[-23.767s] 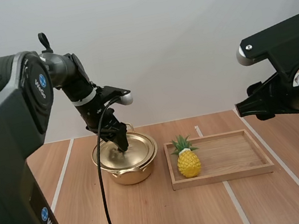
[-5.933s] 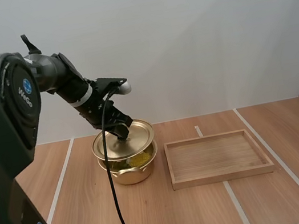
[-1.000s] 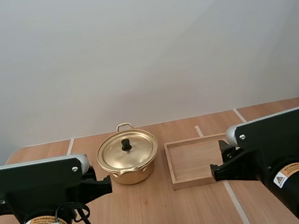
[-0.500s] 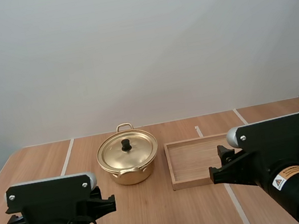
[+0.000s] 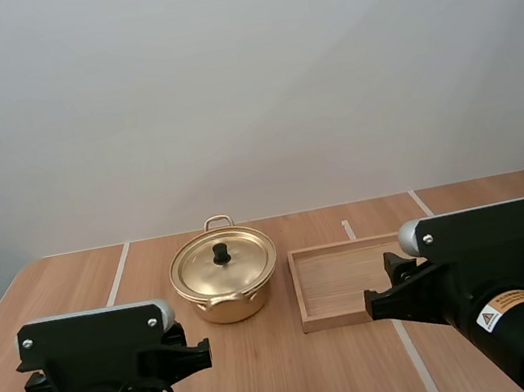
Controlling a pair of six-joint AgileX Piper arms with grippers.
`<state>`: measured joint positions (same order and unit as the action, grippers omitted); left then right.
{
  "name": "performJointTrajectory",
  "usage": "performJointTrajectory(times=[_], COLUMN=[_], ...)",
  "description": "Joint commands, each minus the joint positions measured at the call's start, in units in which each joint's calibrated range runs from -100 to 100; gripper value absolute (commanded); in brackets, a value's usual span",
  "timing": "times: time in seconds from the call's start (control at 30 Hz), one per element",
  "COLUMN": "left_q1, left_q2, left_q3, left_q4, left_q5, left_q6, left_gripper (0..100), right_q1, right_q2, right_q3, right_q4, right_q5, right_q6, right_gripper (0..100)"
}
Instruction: Open the pot, put the pineapple inside, and close it
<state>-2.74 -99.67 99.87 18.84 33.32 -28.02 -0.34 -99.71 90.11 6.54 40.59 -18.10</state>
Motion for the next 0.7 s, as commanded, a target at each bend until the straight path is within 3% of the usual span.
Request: performJointTrajectory(times=[0.0,0.03,0.33,0.67], left_q1=[0.0,0.07,0.23,0.23], left_q2=[-0.3,-0.3,-0.3,-0.3], left_q3=[0.1,0.1,0.1,0.1], left_q4=[-4.9,-6.0,-10.9,-11.1], left_q5=[-2.0,-2.2,-2.7,-2.7], left_q6=[4.1,5.1,10.0,10.0], left_gripper=[100,100,100,100], right_q1=[0.1,0.1,0.1,0.1], right_q2=[-0.3,-0.3,-0.3,-0.3], right_q3=[0.1,0.1,0.1,0.1], right_q4=[-0.1,-0.1,0.0,0.0], right_q5=[-0.6,-0.6,-0.6,-0.6], right_q6=[-0.2,-0.2,-0.1,-0.1], right_gripper=[6,0,0,0])
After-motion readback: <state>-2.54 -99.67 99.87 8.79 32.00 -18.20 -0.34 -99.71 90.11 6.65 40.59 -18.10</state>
